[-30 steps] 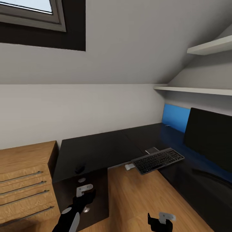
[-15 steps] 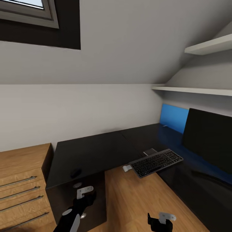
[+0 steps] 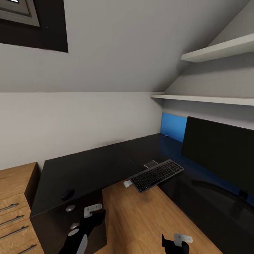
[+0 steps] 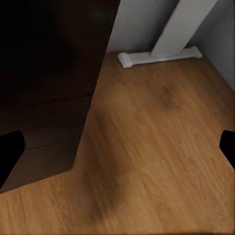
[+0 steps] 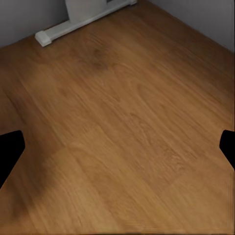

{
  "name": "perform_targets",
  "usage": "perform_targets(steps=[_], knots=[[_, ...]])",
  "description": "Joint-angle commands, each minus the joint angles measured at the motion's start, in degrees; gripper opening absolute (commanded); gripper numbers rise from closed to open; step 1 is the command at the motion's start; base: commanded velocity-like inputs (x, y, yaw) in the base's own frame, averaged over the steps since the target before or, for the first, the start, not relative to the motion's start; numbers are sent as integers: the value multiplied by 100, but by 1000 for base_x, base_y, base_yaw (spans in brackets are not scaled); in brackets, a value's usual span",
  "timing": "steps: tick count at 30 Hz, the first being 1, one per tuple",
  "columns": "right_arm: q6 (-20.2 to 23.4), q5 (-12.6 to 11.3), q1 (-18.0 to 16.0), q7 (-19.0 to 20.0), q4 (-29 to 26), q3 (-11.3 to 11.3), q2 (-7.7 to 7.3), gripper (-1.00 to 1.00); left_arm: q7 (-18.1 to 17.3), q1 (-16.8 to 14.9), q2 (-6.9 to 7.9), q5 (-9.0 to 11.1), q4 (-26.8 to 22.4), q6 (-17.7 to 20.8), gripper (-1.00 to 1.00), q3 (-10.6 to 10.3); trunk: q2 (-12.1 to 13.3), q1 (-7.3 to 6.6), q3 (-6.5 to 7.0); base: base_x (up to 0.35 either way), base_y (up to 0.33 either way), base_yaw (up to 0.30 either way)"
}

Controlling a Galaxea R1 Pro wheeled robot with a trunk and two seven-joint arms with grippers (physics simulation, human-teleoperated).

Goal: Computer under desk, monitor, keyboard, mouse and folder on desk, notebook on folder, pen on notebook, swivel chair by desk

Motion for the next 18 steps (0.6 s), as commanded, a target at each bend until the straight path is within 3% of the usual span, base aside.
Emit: perform_targets(steps=[1,5,7,10,12,15,18], knots=[[-25,-40,-5,-8,12,32,1,100,-39,-1,2,77,-10,37,100,17,-4,0,-7,0,0,-259],[-26,-37,-2,-8,12,32,-1,100,-408,-1,119,258,-9,46,100,42,-4,0,-7,20,0,-259],[-26,-36,-1,-8,12,32,-1,100,-822,-1,275,500,-9,63,100,75,-4,0,-7,60,0,-259],[-26,-35,-1,-8,12,32,2,100,-1615,-1,554,1075,-9,91,100,109,-4,0,-7,43,0,-259],[-26,-35,-1,-8,12,32,4,100,-1872,-1,656,1317,-9,100,100,115,-4,0,-7,20,0,-259],[-26,-34,0,-8,12,32,6,100,-2229,-1,836,1836,-9,111,100,112,-4,0,-7,8,0,-244],[-26,-34,0,-8,12,37,7,100,-2303,-1,875,1976,-9,114,100,120,-4,0,-7,3,0,-166]])
